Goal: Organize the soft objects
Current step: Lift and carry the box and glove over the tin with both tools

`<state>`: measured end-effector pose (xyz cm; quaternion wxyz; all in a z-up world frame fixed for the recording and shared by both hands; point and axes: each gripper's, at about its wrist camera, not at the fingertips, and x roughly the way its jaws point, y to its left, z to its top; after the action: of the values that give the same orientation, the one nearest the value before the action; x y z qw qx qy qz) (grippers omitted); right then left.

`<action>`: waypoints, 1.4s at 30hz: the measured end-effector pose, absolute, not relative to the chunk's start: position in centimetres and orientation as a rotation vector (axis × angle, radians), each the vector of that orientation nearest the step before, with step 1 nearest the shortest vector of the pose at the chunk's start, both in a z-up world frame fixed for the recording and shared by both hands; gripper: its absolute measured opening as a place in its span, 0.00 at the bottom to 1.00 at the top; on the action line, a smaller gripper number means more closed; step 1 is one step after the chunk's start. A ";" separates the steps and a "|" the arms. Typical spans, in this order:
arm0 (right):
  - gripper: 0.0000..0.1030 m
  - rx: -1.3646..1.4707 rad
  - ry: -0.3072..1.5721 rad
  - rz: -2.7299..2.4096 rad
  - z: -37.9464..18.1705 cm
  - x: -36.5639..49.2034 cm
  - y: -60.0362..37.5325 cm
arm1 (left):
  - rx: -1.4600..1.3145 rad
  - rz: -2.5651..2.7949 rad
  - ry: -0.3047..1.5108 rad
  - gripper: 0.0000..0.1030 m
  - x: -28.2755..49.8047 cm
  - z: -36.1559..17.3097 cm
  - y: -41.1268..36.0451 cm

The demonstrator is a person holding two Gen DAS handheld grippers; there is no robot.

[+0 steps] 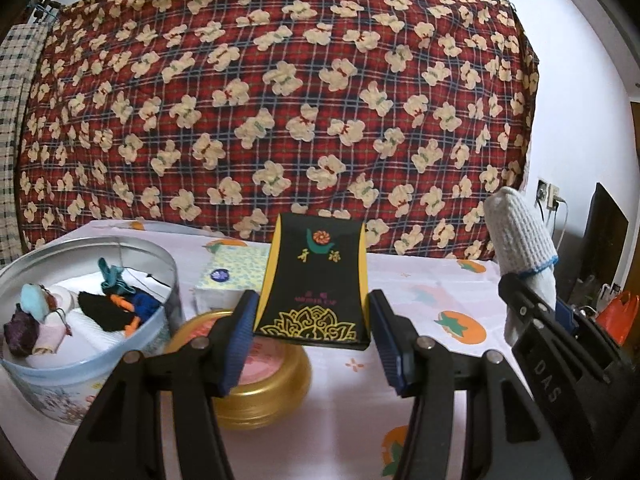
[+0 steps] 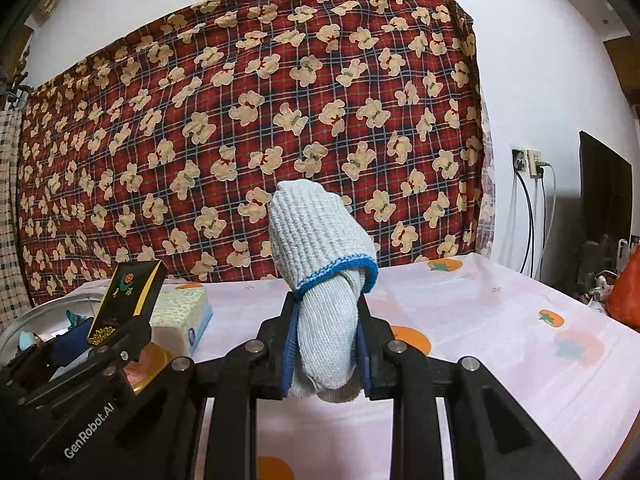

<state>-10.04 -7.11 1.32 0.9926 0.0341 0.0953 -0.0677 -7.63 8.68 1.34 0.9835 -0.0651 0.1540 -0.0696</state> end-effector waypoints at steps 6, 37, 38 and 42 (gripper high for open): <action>0.27 0.055 0.181 -0.112 1.3 -10.1 -5.6 | -0.150 -0.146 0.285 0.53 -8.2 1.4 10.0; 0.27 0.026 0.176 0.041 1.2 -9.0 2.9 | -0.208 -0.034 0.228 0.53 -8.9 1.5 19.3; 0.27 0.025 0.176 0.045 1.2 -8.9 3.2 | -0.206 -0.028 0.226 0.53 -8.9 1.4 19.5; 0.27 0.013 0.177 0.066 1.2 -8.7 4.5 | -0.217 -0.013 0.225 0.53 -8.8 1.3 20.7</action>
<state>-8.65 4.45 1.24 0.9955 0.0066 0.0882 0.0331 -8.76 20.65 1.27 0.9877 -0.1083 0.1123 -0.0066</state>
